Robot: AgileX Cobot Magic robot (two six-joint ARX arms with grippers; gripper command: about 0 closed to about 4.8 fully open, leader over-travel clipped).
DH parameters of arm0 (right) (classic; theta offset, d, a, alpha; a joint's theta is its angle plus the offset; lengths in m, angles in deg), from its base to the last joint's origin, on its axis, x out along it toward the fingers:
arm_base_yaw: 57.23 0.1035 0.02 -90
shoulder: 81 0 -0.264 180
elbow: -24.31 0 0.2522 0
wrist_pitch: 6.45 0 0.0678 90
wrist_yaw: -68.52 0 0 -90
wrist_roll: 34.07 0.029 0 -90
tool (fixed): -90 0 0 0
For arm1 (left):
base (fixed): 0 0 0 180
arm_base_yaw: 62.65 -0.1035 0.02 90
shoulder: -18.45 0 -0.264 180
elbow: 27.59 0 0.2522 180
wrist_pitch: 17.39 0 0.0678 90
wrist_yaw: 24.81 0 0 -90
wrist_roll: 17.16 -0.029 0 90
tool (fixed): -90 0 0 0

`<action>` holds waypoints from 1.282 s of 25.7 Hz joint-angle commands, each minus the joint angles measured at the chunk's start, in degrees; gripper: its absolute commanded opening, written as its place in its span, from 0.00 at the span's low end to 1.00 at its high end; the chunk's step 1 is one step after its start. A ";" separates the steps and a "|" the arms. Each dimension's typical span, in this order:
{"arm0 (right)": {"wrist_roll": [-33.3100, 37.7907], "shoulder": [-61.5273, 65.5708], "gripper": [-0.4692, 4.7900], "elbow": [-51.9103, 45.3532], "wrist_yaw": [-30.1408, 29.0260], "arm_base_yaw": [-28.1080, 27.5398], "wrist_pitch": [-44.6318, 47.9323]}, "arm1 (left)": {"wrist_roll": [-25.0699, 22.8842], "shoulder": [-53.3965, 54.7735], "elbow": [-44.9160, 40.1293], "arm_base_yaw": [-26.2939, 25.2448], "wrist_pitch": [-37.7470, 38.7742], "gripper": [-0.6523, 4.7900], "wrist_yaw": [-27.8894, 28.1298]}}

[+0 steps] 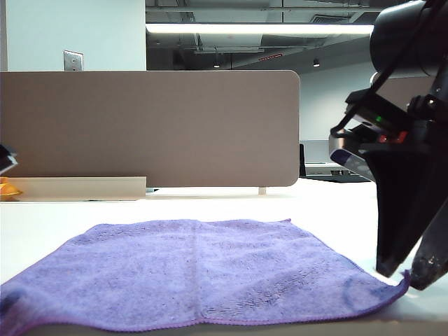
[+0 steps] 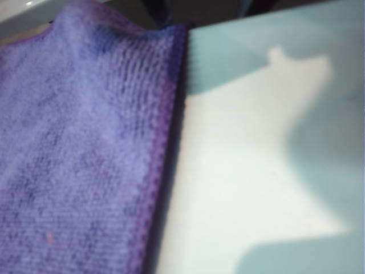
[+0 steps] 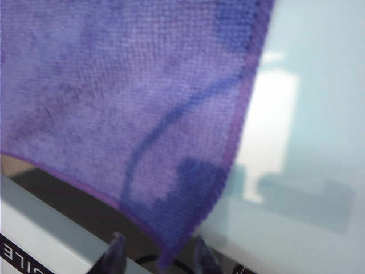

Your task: Fold the bottom of the cloth upward, then fold it vertically to form a square shape.

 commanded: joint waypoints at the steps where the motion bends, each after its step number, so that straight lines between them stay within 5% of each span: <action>1: 0.20 -0.13 0.39 0.04 -0.63 0.00 0.68 | 0.76 0.98 0.04 0.00 -5.01 0.36 -1.88; 21: 0.28 -0.11 0.29 0.04 -0.66 0.00 1.18 | 1.40 1.33 0.04 0.02 -11.87 0.34 -8.26; 33: 0.66 -0.11 0.28 0.04 -1.14 0.00 1.07 | 1.42 1.33 0.04 0.00 -11.74 0.32 -6.49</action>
